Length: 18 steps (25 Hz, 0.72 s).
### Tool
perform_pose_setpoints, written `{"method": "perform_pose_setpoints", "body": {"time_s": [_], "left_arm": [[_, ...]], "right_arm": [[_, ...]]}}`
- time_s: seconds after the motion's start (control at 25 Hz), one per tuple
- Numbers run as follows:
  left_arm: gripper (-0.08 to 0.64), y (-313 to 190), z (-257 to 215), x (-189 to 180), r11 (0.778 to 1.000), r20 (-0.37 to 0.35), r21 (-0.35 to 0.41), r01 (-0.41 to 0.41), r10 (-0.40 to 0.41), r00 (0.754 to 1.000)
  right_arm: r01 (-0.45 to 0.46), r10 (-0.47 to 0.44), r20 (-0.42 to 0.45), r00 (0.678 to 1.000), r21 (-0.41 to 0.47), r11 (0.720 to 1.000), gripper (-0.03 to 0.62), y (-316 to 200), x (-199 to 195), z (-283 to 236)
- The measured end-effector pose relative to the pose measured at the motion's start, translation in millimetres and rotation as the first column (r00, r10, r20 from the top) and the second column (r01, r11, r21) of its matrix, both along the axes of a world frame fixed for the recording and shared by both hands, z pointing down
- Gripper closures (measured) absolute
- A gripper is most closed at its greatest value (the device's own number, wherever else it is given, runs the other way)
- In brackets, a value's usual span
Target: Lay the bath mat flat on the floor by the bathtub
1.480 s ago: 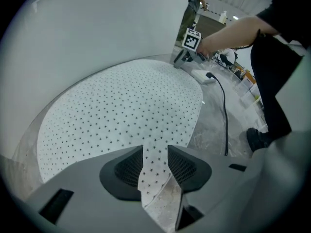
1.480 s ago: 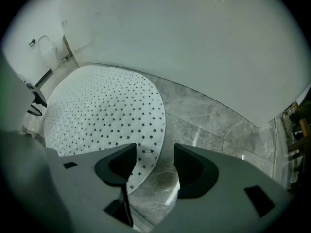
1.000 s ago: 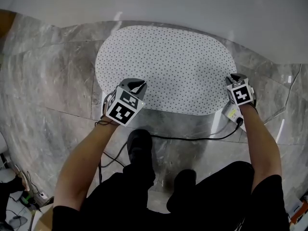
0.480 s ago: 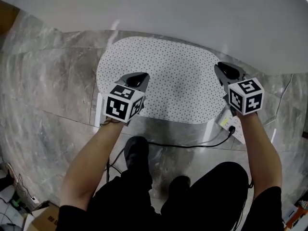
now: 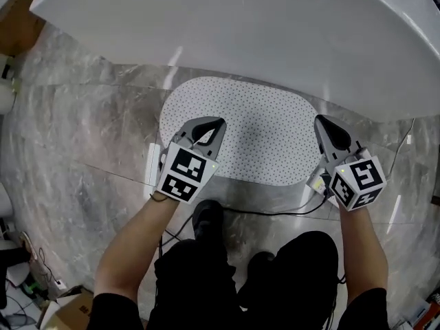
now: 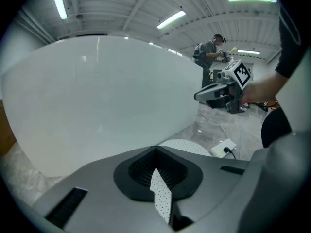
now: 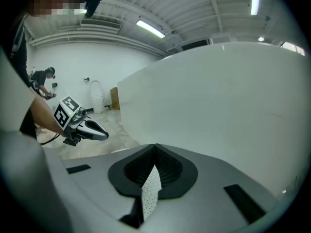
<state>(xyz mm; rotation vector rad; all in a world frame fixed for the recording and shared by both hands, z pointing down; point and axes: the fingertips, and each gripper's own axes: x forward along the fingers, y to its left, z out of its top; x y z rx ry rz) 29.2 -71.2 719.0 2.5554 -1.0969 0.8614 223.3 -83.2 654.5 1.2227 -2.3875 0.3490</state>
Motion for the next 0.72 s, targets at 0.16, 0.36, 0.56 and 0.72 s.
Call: {"method": "perform_pose_setpoints", "body": {"time_s": [0.16,0.36,0.56,0.72], "left_arm": [[0.549,0,-86,-5,0.997,-0.052,0.016,0.070,-0.069,0.996],[0.549,7,-177,-7,0.988,-0.215,-0.109,0.109,-0.130,0.968],[0.549,24,-274,1,0.985,-0.258,-0.165,0.049,-0.091,0.962],[0.549,38,-363,-14,0.991,-0.228,-0.119,0.062,-0.088,0.970]], "right_arm": [[0.000,0.001,0.060,0.998,-0.016,1.000,0.574,21,-14,-63],[0.022,-0.019,0.046,0.999,-0.063,0.998,0.575,48,-28,-133],[-0.031,0.036,0.043,0.998,-0.106,0.994,0.575,65,-32,-204],[-0.054,0.074,0.125,0.989,-0.163,0.985,0.576,74,-57,-286]]}}
